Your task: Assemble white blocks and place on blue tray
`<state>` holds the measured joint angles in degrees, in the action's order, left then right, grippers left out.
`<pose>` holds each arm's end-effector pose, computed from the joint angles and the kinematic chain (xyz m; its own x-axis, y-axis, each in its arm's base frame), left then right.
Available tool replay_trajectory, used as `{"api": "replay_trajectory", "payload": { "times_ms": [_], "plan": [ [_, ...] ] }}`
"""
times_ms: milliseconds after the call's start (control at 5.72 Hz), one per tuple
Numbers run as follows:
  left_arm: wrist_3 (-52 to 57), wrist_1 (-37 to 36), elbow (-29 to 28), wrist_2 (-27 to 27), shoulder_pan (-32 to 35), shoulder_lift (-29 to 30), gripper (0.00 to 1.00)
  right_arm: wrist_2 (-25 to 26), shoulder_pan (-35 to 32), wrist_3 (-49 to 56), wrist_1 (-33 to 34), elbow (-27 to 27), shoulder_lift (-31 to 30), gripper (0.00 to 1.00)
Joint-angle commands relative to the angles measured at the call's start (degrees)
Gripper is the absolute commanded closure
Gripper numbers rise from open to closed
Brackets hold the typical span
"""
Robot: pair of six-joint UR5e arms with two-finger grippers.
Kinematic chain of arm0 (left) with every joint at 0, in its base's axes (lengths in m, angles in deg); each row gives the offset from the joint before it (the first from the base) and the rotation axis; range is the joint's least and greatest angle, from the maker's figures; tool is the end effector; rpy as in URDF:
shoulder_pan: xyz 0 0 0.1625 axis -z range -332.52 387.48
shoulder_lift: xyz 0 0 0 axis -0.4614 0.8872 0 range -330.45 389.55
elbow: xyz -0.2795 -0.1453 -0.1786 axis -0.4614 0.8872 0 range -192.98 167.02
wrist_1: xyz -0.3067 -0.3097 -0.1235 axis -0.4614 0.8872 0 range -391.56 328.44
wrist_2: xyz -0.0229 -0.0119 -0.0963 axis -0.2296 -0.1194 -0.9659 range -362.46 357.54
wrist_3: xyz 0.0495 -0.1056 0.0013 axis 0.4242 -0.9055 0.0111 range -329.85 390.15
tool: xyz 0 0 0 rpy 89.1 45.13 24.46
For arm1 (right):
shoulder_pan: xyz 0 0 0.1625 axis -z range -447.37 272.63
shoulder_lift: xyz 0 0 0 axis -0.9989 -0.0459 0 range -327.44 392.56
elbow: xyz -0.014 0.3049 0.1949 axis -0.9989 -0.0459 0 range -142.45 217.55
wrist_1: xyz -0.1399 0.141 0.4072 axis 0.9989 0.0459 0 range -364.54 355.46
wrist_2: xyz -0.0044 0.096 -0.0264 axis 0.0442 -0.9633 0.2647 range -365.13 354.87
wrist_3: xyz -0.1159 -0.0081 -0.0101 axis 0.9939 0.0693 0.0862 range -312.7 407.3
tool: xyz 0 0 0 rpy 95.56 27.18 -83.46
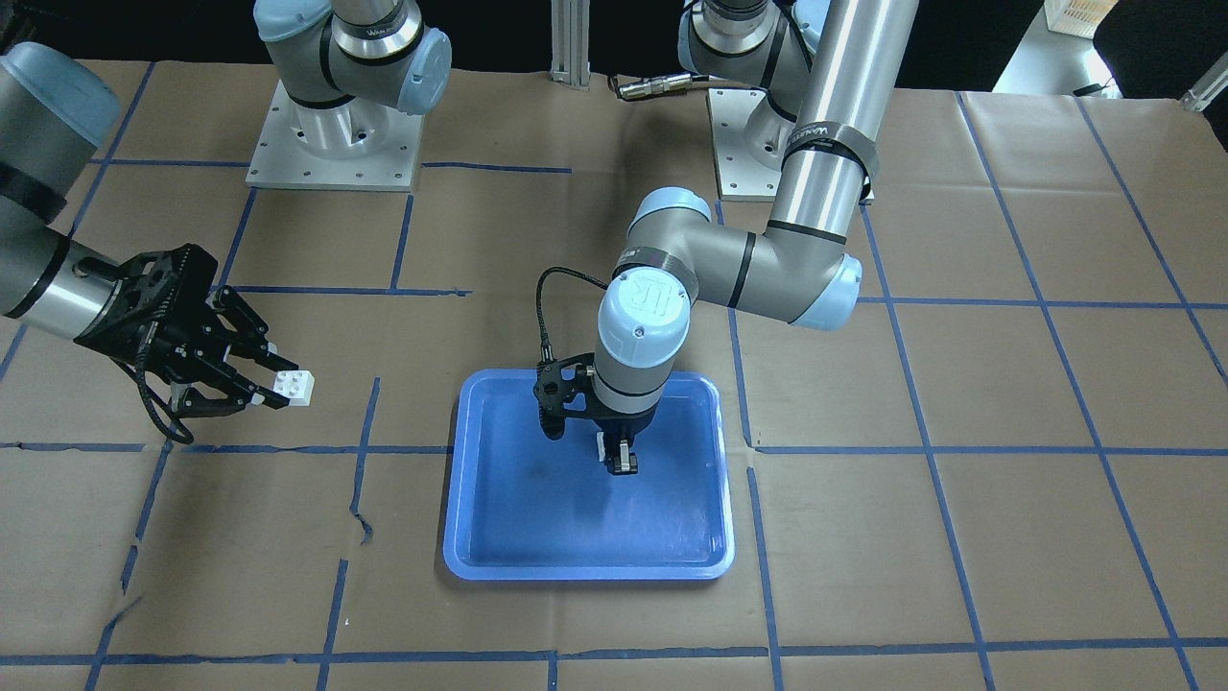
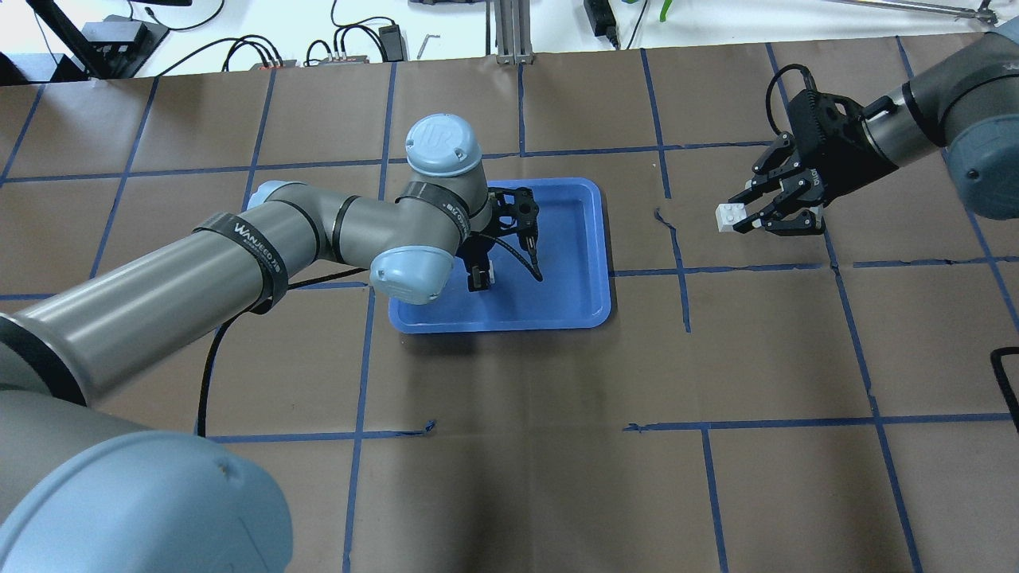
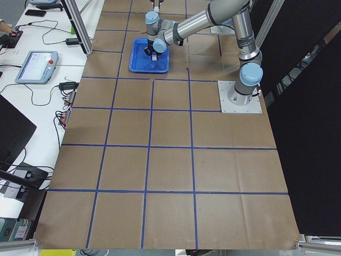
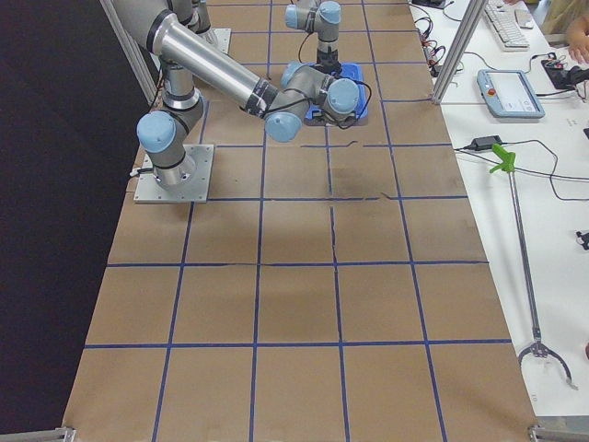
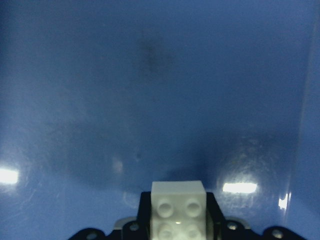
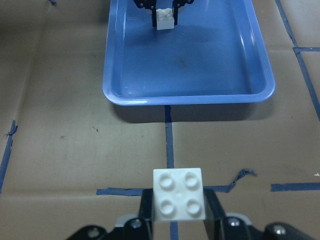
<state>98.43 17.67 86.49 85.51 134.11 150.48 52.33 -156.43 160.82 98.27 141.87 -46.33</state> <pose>-0.3080 -0.5512 0.0766 -0.0884 0.9961 0.0072 0.9954 0.0886 -0.0353 -0.0088 -0.5712 0.2142 -0.0225 -0.9997 0.0092 -0.8226 0.0132 -0.5685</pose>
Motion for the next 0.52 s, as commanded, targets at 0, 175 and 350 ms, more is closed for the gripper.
{"api": "replay_trajectory", "payload": {
  "times_ms": [0, 175, 350],
  "plan": [
    [0.7, 0.15, 0.19, 0.01, 0.32, -1.9, 0.19, -0.24, -0.02, -0.06, 0.02, 0.09, 0.06, 0.82],
    [0.71, 3.11, -0.24, 0.36, -0.54, -5.58, 0.18, -0.5, -0.02, -0.06, -0.06, 0.09, 0.06, 0.82],
    [0.36, 11.93, -1.81, 0.97, -1.51, -9.53, 0.15, -0.68, -0.11, -0.15, 0.02, 0.09, -0.03, 0.82]
  ]
}}
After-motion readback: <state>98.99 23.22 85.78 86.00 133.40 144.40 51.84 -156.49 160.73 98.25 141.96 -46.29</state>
